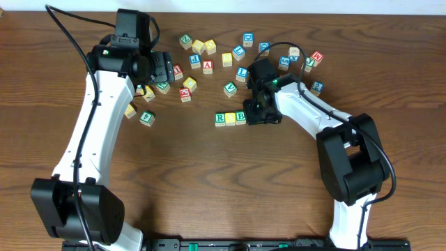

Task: Spell out ROBOT

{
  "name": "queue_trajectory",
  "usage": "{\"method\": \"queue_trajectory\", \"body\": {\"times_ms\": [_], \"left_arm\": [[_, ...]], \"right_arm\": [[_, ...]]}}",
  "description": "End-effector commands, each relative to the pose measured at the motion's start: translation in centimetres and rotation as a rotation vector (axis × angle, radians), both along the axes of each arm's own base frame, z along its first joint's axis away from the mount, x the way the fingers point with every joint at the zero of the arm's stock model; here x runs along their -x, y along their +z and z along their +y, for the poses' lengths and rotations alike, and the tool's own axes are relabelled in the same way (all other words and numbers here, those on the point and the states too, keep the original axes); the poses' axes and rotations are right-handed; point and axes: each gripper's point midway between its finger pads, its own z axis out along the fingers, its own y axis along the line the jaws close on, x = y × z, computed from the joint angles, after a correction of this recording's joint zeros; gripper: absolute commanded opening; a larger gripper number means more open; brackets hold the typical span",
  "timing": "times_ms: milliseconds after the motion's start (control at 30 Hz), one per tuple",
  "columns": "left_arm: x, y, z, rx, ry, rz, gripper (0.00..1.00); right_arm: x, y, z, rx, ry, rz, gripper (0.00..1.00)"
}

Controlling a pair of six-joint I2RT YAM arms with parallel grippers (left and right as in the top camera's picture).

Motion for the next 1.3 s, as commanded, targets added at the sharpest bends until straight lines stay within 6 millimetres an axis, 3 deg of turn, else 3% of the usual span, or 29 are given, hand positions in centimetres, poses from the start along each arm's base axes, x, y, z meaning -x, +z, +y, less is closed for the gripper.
{"method": "queue_trajectory", "body": {"times_ms": [0, 933, 1267], "left_arm": [[0.1, -0.7, 0.1, -0.001, 0.013, 0.019, 0.85], [0.1, -0.7, 0.1, -0.001, 0.013, 0.019, 0.84], [0.1, -0.7, 0.1, -0.001, 0.013, 0.019, 0.84]], "right_arm": [[0.7, -0.4, 0.9, -0.002, 0.036, 0.012, 0.35], [0.8, -0.3, 1.0, -0.009, 0.036, 0.021, 0.36], [-0.1, -0.4, -1.1, 0.027, -0.144, 0.03, 0.37]]}}
